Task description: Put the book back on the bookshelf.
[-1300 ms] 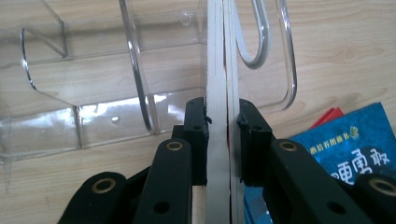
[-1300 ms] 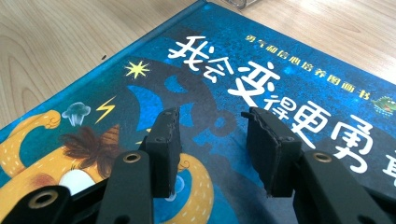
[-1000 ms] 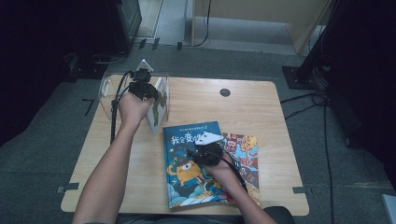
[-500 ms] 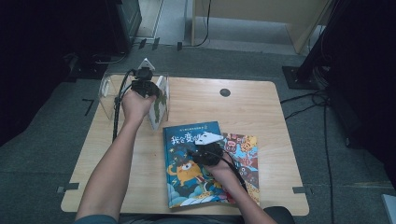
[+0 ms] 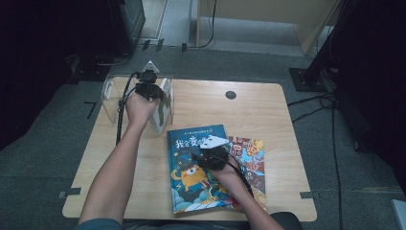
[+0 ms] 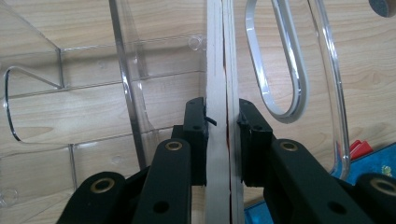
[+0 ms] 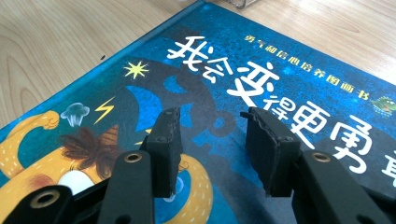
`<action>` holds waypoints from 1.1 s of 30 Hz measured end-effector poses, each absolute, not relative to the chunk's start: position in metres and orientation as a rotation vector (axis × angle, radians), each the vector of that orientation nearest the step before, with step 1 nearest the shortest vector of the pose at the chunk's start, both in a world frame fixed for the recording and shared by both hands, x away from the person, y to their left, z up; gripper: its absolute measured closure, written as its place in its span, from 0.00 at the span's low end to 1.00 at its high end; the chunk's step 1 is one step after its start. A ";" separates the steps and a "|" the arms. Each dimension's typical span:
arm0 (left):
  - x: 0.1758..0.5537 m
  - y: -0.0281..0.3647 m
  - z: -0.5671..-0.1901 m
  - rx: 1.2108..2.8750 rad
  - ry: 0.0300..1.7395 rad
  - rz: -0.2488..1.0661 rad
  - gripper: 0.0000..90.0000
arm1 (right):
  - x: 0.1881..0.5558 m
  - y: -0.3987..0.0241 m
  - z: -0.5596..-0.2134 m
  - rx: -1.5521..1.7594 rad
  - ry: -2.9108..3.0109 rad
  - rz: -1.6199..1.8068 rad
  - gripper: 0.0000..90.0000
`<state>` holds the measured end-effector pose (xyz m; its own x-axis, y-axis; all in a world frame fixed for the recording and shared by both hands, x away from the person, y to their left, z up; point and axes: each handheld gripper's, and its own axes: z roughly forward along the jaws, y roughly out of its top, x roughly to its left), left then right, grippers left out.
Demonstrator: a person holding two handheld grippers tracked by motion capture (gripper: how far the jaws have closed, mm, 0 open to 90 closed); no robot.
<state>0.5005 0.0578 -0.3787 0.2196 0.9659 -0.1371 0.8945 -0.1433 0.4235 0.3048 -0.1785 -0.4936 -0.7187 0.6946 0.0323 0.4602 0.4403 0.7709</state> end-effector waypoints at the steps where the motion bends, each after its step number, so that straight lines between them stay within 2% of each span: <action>1: 0.501 0.058 -0.379 2.092 1.718 0.232 0.86 | 0.305 -0.178 -0.494 0.994 2.407 1.154 0.62; 13: 0.500 0.058 -0.378 2.099 1.721 0.203 0.82 | 0.305 -0.178 -0.494 0.993 2.407 1.153 0.62; 16: 0.498 0.057 -0.375 2.114 1.706 0.227 0.81 | 0.305 -0.178 -0.494 0.995 2.406 1.154 0.62; 33: 0.484 0.066 -0.349 2.078 1.638 0.183 0.71 | 0.305 -0.178 -0.494 0.992 2.404 1.154 0.62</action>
